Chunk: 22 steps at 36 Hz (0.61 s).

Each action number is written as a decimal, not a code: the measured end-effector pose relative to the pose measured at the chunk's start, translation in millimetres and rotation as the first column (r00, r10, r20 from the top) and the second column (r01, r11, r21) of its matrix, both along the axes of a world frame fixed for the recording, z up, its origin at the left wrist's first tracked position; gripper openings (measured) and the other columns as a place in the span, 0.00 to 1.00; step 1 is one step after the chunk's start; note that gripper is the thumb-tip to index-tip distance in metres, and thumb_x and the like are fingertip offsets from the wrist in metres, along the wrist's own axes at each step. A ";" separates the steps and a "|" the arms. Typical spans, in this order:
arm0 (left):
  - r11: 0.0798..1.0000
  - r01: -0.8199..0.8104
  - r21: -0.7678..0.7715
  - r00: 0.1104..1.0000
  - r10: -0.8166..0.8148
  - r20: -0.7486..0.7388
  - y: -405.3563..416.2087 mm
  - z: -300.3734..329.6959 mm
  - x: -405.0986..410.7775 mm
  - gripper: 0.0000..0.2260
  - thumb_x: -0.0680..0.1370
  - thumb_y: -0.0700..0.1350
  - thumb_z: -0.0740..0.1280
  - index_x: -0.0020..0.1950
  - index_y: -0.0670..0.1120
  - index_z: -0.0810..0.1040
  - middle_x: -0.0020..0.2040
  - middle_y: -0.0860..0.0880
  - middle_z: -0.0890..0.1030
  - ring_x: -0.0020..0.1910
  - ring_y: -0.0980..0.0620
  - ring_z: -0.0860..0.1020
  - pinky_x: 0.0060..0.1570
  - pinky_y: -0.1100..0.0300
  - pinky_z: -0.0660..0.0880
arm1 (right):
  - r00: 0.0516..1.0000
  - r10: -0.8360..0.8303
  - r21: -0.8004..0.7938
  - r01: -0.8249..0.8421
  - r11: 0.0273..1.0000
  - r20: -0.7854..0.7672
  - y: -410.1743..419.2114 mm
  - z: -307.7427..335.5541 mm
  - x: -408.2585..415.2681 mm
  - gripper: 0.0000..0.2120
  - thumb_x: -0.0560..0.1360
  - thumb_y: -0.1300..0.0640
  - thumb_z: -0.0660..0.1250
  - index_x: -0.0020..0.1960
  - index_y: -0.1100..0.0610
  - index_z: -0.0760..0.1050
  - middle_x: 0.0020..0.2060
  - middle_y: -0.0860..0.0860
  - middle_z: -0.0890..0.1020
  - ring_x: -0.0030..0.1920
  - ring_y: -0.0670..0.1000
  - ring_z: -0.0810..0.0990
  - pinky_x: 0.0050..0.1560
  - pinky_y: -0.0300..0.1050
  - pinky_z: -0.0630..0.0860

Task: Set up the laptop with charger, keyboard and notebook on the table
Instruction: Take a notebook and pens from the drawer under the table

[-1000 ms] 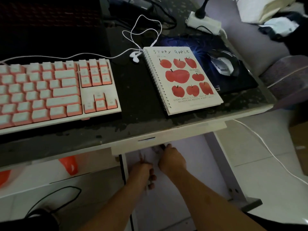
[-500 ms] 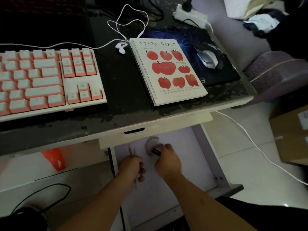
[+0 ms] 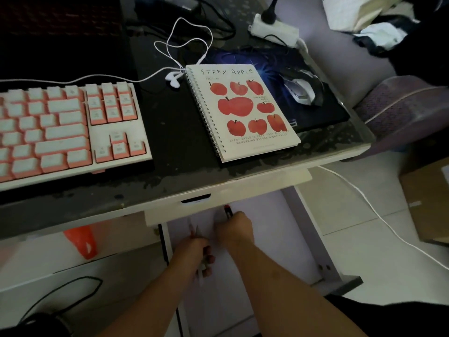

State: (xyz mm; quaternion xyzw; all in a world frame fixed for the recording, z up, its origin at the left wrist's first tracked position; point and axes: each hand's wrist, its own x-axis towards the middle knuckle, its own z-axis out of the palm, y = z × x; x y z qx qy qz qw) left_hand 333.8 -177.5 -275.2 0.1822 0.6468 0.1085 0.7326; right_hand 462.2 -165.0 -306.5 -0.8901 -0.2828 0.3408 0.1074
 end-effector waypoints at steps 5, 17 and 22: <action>0.999 0.037 0.015 0.999 -0.037 -0.015 -2.0 3.2 1.4 0.09 0.82 0.38 0.64 0.42 0.38 0.76 0.35 0.41 0.75 0.29 0.45 0.74 0.26 0.60 0.70 | 0.994 0.091 -0.009 -0.092 0.996 -0.063 -24.0 8.9 20.0 0.15 0.83 0.48 0.65 0.54 0.60 0.77 0.47 0.56 0.83 0.46 0.57 0.82 0.41 0.43 0.74; 0.981 0.183 0.066 0.920 -0.195 0.339 -14.2 96.1 31.6 0.14 0.84 0.49 0.63 0.56 0.38 0.80 0.38 0.39 0.82 0.36 0.41 0.82 0.28 0.56 0.76 | 0.884 0.311 -0.213 -0.398 0.892 -0.348 -40.4 174.4 74.4 0.07 0.67 0.54 0.70 0.40 0.56 0.86 0.52 0.68 0.85 0.36 0.56 0.72 0.34 0.48 0.68; 0.918 0.155 0.364 0.814 -0.328 0.480 -19.1 177.5 48.6 0.14 0.85 0.52 0.64 0.60 0.43 0.81 0.42 0.40 0.85 0.36 0.45 0.81 0.30 0.56 0.77 | 0.845 0.384 -0.013 -0.419 0.908 -0.372 -50.6 278.0 81.7 0.08 0.76 0.65 0.66 0.54 0.65 0.79 0.33 0.56 0.80 0.27 0.48 0.68 0.28 0.42 0.64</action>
